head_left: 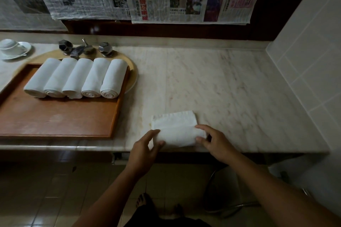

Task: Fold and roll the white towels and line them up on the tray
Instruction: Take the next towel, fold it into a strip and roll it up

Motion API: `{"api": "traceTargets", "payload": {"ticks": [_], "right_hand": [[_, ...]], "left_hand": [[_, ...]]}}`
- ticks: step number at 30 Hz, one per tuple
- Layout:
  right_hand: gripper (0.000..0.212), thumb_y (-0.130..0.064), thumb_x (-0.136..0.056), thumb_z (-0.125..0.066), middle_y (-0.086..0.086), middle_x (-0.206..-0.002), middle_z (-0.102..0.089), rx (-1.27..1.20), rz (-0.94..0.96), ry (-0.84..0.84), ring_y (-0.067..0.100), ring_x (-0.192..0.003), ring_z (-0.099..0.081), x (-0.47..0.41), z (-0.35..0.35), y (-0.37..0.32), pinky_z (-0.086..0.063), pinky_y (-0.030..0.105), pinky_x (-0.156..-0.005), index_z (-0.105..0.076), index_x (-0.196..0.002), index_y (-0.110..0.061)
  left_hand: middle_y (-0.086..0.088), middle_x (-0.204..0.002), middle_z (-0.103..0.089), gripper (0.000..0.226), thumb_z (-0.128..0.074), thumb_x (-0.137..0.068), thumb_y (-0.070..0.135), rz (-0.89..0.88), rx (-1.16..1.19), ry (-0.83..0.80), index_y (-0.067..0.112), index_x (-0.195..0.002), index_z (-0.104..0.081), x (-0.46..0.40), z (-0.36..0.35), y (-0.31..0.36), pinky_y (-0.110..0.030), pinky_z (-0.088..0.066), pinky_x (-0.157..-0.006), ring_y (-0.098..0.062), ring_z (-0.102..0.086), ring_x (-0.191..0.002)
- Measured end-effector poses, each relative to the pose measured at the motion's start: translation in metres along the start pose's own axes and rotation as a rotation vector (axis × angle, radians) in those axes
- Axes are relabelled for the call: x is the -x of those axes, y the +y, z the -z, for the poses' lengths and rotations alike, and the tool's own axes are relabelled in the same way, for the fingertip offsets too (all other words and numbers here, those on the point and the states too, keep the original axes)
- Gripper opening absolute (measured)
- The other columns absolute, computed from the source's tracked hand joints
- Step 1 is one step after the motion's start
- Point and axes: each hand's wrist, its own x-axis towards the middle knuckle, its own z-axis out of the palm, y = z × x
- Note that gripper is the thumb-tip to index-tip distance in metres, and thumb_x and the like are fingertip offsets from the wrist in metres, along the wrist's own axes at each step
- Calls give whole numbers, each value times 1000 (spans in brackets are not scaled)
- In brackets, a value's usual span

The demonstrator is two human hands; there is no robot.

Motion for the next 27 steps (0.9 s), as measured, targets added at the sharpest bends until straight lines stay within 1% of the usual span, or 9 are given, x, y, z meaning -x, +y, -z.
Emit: {"api": "traceTargets", "payload": {"ticks": [5,8,11,15,17,19,22,24,27], "right_hand": [[38,-39,-93,-64,-1,-125,-61,-21,-131,-111,15,-108,-57,-26,14,-22,-49,31,-87,-58,-129,-29],[38,-39,-93,-65,3,-124,-59,-26,-198,-144,19,-108,-57,-39,21,-32,-47,31,-82,-58,-127,-24],[34,-49,-87,-67,-4,-118,-57,144,-197,-84,19,-107,-53,-43,23,-31,-46,38,-91,-56,-113,-31],[19,-49,-91,-60,-16,-119,-52,404,-4,173,19,-110,-41,-29,7,-30,-30,34,-86,-58,-104,-35],[32,-50,-92,-49,-14,-125,-58,413,88,209,21,-111,-44,-21,-3,-24,-31,36,-88,-65,-113,-31],[44,-54,-90,-46,-6,-130,-56,337,55,167,21,-114,-46,-14,-5,-15,-33,37,-96,-60,-127,-34],[55,-47,-87,-66,4,-128,-44,203,-37,35,21,-115,-48,-4,-2,-5,-37,36,-107,-45,-137,-45],[55,-39,-87,-71,4,-122,-46,121,-65,-16,21,-112,-51,0,-3,-8,-42,34,-101,-46,-135,-46],[45,-34,-89,-71,0,-115,-56,18,-89,-48,19,-106,-56,-7,1,-18,-45,29,-89,-54,-130,-37]], "left_hand": [[4,-118,-65,42,-57,-95,53,112,65,-18,27,-127,-61,-23,4,-1,-36,-54,-89,-14,-62,-106],[2,-108,-70,36,-60,-93,55,137,7,-21,28,-115,-66,-36,8,-1,-33,-55,-80,-14,-66,-102],[7,-107,-66,33,-67,-89,51,129,-32,78,29,-113,-65,-38,8,4,-29,-51,-72,-12,-64,-93],[12,-102,-65,13,-67,-92,41,-90,-244,252,30,-98,-69,-34,0,9,-29,-49,-65,-10,-58,-83],[9,-97,-71,12,-67,-94,36,-189,-314,301,25,-94,-73,-31,-3,8,-30,-49,-61,-13,-62,-78],[8,-104,-73,19,-60,-97,39,-257,-347,294,25,-102,-71,-27,-1,7,-35,-54,-64,-17,-67,-78],[9,-134,-61,44,-52,-96,55,-243,-412,122,28,-130,-58,-11,6,5,-40,-57,-78,-13,-69,-87],[13,-141,-53,57,-56,-93,58,-185,-372,72,26,-140,-52,3,7,5,-39,-56,-83,-8,-67,-88],[19,-127,-56,56,-61,-90,56,-17,-163,70,29,-138,-53,8,5,7,-32,-56,-85,-6,-62,-100]]}}
